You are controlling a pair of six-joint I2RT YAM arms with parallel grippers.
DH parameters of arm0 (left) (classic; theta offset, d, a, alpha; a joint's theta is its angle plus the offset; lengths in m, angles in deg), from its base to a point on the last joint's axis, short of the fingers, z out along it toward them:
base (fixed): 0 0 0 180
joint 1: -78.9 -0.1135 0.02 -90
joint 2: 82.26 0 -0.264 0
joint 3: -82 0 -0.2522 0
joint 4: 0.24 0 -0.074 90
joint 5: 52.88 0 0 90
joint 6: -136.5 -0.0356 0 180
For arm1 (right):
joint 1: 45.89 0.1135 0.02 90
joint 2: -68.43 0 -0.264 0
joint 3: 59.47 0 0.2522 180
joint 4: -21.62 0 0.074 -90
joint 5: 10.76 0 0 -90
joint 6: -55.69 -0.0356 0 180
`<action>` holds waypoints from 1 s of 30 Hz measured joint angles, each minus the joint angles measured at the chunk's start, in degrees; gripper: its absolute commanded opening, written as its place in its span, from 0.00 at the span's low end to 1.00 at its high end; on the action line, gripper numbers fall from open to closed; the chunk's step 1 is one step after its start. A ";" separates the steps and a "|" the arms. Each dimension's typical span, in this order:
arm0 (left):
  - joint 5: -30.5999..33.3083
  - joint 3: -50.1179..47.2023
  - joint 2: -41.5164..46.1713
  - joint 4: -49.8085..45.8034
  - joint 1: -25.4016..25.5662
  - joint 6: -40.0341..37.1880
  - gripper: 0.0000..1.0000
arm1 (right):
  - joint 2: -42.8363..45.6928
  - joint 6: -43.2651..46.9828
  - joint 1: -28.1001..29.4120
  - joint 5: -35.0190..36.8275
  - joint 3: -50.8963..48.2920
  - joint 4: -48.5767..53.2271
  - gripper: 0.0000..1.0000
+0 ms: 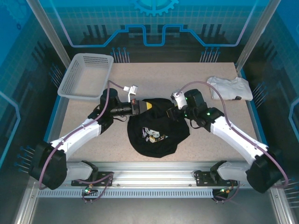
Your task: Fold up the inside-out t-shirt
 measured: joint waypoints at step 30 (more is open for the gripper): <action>5.14 0.00 0.63 -3.82 0.00 -1.20 0.03 | -5.38 -6.10 7.41 -14.23 -4.61 -18.84 0.00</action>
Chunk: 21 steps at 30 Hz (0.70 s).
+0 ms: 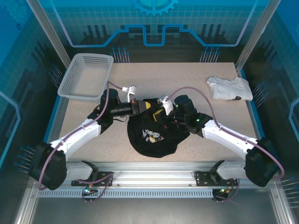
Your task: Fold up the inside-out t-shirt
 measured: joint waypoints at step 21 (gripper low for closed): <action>16.63 -3.85 13.03 -12.31 1.64 -16.04 0.44 | 1.73 -16.74 -9.53 -23.76 4.72 -7.78 0.00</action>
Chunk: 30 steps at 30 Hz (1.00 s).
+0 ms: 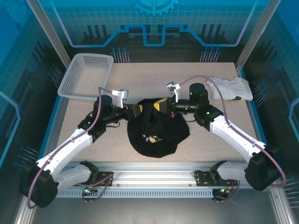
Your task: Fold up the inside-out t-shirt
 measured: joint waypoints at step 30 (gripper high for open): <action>-20.55 1.53 -12.26 19.10 6.16 2.56 0.00 | -9.46 3.23 -8.57 4.85 12.50 19.98 0.24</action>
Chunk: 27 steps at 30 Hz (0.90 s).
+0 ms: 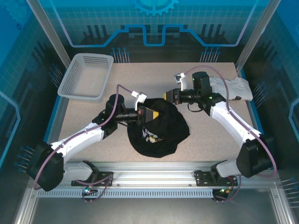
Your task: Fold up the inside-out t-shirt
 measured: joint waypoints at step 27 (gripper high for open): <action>0.24 -0.98 0.11 3.82 -3.48 5.64 0.00 | 15.13 -3.56 6.73 -4.96 -23.28 -10.78 0.37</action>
